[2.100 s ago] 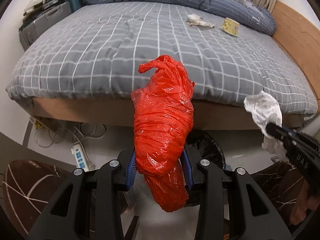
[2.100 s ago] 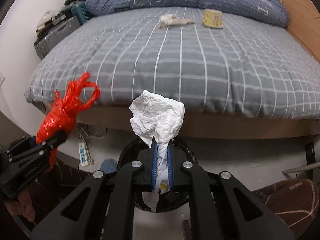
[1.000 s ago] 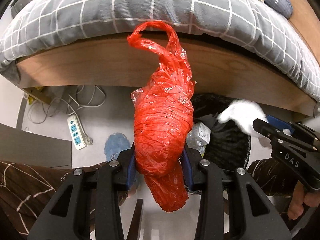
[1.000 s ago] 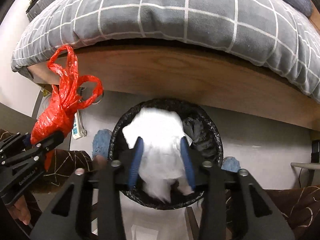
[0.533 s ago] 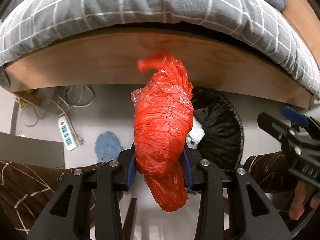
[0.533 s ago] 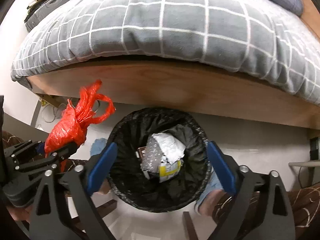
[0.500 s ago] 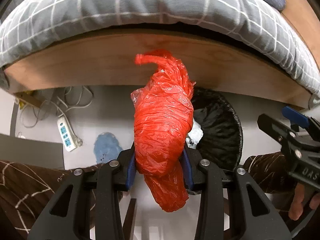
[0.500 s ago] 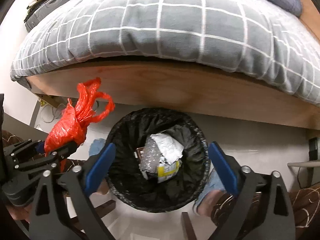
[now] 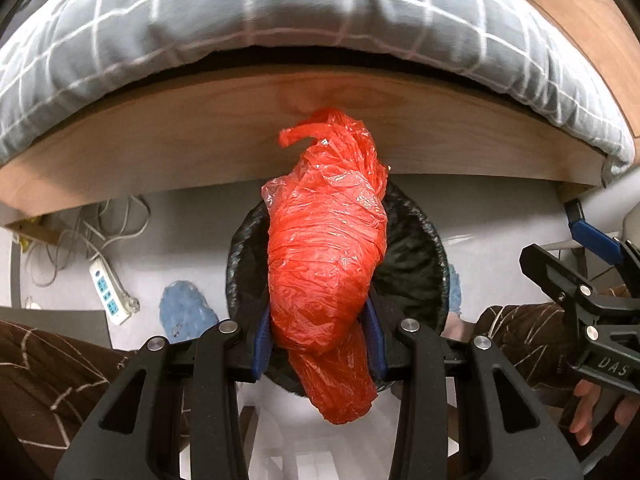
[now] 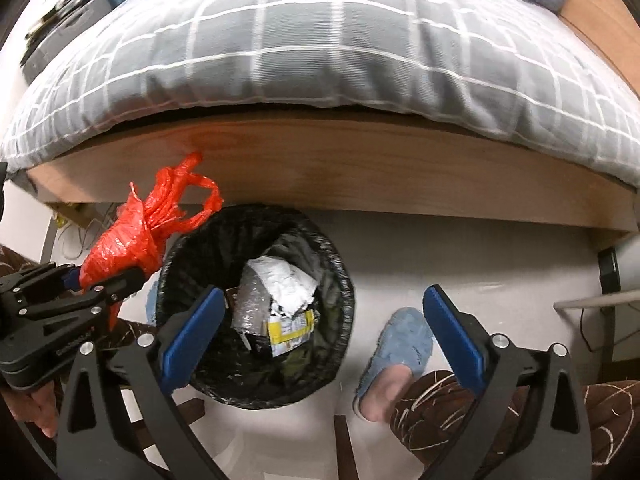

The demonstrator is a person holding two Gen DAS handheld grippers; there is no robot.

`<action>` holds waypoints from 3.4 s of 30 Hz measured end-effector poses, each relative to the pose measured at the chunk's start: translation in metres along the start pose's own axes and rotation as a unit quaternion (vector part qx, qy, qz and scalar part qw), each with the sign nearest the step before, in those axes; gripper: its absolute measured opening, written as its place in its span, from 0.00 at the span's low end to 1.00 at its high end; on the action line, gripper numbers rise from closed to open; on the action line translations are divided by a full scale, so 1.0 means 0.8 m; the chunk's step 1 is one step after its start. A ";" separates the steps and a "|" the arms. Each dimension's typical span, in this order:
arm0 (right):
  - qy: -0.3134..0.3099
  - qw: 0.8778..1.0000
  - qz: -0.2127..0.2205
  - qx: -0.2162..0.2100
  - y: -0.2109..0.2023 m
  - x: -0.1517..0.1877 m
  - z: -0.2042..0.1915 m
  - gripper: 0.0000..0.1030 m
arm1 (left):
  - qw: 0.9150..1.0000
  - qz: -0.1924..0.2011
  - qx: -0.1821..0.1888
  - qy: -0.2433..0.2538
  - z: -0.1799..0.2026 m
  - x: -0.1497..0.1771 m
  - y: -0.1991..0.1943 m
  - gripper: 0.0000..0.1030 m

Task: Collect trash
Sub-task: 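Open the right tool over the bin while the left tool drops the red bag in, then move both open tools back over the bed toward the clear bag and can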

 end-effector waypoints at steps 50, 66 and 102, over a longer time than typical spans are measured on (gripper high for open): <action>0.033 0.972 0.227 0.045 -0.140 -0.144 0.059 0.93 | 0.977 0.212 -0.030 0.000 0.017 -0.140 -0.152 0.94; 0.047 0.971 0.230 0.040 -0.095 -0.260 0.079 0.93 | 0.970 0.238 -0.050 0.018 0.007 -0.280 -0.139 0.94; 0.044 0.973 0.219 0.052 0.044 -0.507 0.103 0.92 | 0.976 0.214 -0.034 0.007 -0.025 -0.531 -0.041 0.94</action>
Point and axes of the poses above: each gripper's, at about its wrist camera, not at the fingertips, and y roughly the way its jaws point, z to its right, x to its underside, the point moved 3 cm from there along y, roughly the way its jaws point, and after that the axes turned 4 degrees about x, right-handed, at the moved point
